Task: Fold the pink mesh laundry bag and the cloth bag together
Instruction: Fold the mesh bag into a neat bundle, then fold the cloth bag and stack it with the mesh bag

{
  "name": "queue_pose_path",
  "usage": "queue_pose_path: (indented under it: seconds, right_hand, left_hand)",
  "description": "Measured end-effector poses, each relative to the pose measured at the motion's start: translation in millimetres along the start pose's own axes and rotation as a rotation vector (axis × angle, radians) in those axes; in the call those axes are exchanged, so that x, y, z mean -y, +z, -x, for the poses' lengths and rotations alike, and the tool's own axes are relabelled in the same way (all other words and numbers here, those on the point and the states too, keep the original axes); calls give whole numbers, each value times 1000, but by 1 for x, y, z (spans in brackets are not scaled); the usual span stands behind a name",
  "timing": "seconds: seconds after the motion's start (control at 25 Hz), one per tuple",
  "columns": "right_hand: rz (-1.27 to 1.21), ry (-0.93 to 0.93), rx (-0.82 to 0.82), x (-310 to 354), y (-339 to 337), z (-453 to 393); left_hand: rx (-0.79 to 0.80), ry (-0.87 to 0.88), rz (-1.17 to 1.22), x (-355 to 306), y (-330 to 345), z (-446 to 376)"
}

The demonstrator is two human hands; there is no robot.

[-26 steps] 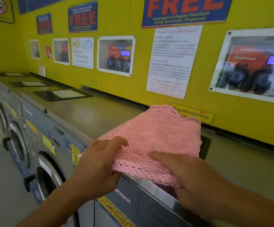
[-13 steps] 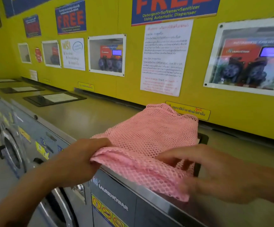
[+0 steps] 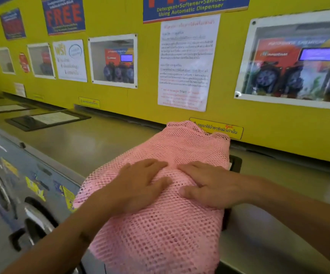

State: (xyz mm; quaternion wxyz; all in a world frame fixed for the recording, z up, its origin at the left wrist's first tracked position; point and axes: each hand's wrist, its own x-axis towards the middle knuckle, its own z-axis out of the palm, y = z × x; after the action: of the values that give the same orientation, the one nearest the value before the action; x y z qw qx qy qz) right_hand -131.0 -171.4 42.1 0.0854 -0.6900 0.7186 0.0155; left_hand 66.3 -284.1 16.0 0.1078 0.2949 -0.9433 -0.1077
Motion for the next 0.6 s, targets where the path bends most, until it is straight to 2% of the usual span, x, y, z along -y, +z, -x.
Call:
queue_pose_path:
  seconds: [0.16,0.28,0.44,0.52,0.6]
  right_hand:
    - [7,12,72,-1,2,6]
    - [-112,-34,-19,-5,-7,12]
    - [-65,28,-194,-31,-40,57]
    - [-11,126,-189,-51,-59,97]
    - [28,287,-116,-76,-75,146]
  left_hand:
    - [61,54,-10,35,-10,3]
    - [50,49,90,35,-24,-5]
    - [-102,206,192,-25,-40,-30]
    - [-149,356,209,-71,-42,-43]
    - [-159,484,230,-121,-40,-56]
